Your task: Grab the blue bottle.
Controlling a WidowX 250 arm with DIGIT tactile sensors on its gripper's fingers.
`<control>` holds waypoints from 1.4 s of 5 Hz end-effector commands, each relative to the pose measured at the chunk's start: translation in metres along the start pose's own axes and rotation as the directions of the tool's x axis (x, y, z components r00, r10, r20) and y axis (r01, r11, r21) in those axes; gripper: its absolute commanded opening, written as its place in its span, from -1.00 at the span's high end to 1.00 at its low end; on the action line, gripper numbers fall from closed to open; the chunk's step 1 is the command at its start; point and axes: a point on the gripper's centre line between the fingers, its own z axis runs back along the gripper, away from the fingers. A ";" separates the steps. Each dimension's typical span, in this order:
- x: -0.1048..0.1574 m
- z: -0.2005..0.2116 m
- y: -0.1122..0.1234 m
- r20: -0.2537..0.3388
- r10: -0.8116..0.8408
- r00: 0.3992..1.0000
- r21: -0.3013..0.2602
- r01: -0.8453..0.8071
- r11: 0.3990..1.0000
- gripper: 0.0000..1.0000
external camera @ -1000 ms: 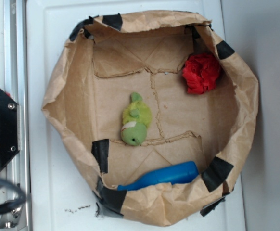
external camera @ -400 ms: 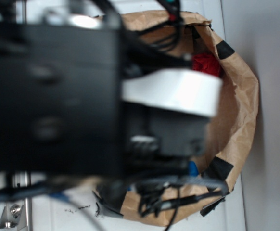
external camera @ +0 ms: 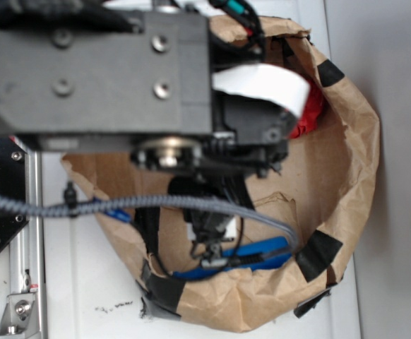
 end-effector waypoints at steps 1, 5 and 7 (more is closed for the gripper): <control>0.006 -0.038 0.005 -0.003 0.005 1.000 0.058 -0.004 0.998 -1.00; 0.023 -0.056 -0.038 0.085 0.034 0.996 -0.245 -0.012 0.970 -1.00; 0.023 -0.056 -0.038 0.085 0.034 0.996 -0.245 -0.012 0.970 -1.00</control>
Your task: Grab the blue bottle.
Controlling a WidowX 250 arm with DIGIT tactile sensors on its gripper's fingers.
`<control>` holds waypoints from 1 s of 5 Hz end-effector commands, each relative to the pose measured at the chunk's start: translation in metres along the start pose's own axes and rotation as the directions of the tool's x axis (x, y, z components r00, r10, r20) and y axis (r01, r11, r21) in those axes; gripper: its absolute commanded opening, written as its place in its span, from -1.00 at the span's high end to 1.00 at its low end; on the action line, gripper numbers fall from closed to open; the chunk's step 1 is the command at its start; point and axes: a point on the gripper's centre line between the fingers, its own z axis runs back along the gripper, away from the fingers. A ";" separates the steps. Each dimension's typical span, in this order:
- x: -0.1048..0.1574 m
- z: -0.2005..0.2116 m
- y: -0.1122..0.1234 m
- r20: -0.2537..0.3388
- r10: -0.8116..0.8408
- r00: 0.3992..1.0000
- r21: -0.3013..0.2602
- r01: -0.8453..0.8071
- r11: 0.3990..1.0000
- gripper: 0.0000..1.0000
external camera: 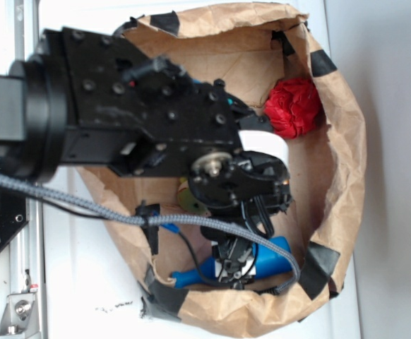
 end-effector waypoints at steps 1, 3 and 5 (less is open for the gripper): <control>0.013 0.013 -0.003 0.045 -0.013 0.999 -0.001 0.013 1.000 -1.00; 0.014 -0.010 -0.013 0.040 -0.062 0.997 -0.040 0.064 0.997 -1.00; 0.013 -0.029 -0.025 0.024 -0.120 0.993 -0.046 0.121 0.992 -1.00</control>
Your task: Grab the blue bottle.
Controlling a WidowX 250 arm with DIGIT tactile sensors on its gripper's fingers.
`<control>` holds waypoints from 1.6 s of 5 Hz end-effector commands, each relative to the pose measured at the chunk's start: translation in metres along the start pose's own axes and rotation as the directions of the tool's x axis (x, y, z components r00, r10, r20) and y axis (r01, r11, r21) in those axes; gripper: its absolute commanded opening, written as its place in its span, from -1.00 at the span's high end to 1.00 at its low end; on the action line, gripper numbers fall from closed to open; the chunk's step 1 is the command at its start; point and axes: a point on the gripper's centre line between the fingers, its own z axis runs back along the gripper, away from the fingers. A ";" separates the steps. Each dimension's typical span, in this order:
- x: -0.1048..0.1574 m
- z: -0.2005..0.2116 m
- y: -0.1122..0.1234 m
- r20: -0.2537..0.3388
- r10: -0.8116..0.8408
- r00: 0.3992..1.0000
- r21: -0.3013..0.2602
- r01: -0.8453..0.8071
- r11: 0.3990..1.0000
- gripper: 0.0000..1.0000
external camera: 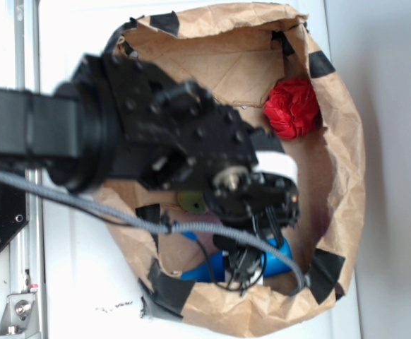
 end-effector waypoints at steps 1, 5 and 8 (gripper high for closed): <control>0.006 -0.006 -0.022 0.027 -0.101 0.995 -0.015 0.101 0.995 -1.00; 0.010 -0.019 0.000 0.028 -0.068 0.997 0.135 0.063 0.989 1.00; 0.011 0.057 0.015 0.146 0.018 0.989 0.117 -0.036 0.992 1.00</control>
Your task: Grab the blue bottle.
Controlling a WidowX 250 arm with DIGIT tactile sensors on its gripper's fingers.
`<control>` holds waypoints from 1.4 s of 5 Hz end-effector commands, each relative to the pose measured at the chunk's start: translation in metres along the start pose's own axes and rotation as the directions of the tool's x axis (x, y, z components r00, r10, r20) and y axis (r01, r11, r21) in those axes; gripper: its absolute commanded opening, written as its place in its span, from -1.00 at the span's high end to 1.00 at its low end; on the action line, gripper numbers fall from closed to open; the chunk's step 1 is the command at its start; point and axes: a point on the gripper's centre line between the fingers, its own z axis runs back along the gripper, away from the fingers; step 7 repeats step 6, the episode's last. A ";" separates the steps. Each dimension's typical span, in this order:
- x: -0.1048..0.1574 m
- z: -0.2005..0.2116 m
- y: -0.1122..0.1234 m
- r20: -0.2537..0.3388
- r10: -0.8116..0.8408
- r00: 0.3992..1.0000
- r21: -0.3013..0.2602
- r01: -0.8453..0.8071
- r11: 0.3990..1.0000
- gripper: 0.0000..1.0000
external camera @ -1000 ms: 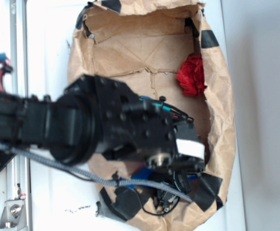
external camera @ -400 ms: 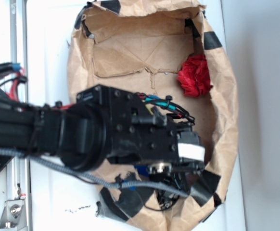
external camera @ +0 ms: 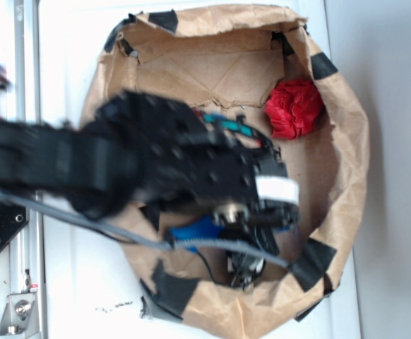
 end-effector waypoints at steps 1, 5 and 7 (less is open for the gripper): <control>0.007 0.079 0.008 0.150 0.073 0.986 -0.014 -0.072 0.997 1.00; 0.001 0.109 0.000 -0.116 0.199 0.973 0.160 -0.179 0.971 1.00; 0.002 0.106 0.003 -0.095 0.198 0.976 0.159 -0.181 0.971 1.00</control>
